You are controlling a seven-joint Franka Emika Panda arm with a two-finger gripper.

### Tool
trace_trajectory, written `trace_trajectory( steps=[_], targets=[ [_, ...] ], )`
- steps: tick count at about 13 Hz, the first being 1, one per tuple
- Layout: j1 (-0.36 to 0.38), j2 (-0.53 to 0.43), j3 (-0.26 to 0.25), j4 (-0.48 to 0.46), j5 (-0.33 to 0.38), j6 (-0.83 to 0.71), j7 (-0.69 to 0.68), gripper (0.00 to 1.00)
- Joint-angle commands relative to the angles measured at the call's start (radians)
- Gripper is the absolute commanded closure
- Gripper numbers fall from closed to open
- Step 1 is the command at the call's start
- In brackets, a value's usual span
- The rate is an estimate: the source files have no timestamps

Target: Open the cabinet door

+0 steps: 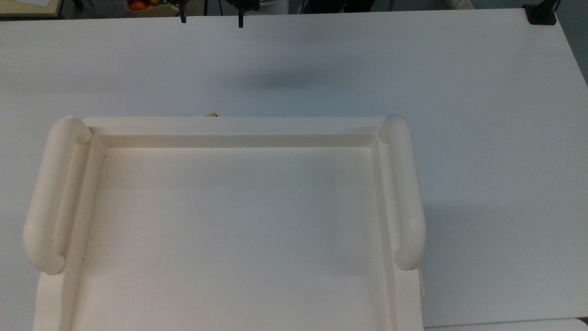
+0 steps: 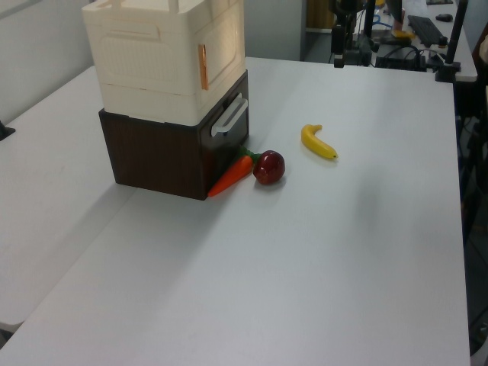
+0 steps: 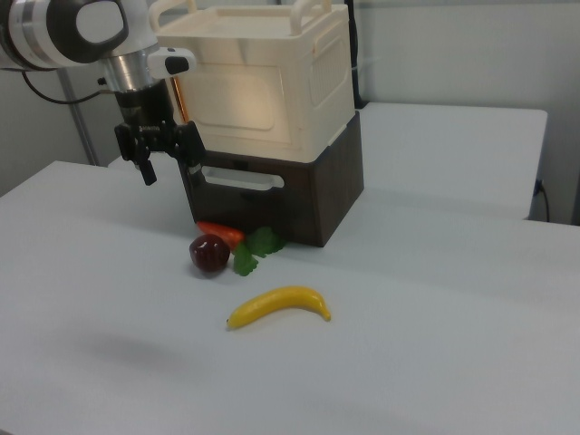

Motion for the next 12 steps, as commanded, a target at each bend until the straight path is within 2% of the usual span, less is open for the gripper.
trace_trajectory(
  steps=[1, 7, 9, 11, 12],
  targets=[
    [0.000, -0.021, -0.005, -0.023, 0.000, 0.032, 0.000, 0.00],
    [0.001, -0.017, -0.005, -0.023, 0.001, 0.034, -0.006, 0.00],
    [0.002, -0.012, -0.005, -0.023, 0.001, 0.035, -0.014, 0.07],
    [0.006, -0.011, -0.005, -0.023, 0.001, 0.035, -0.017, 0.29],
    [0.006, -0.011, -0.005, -0.024, 0.001, 0.035, -0.018, 0.51]
  ],
)
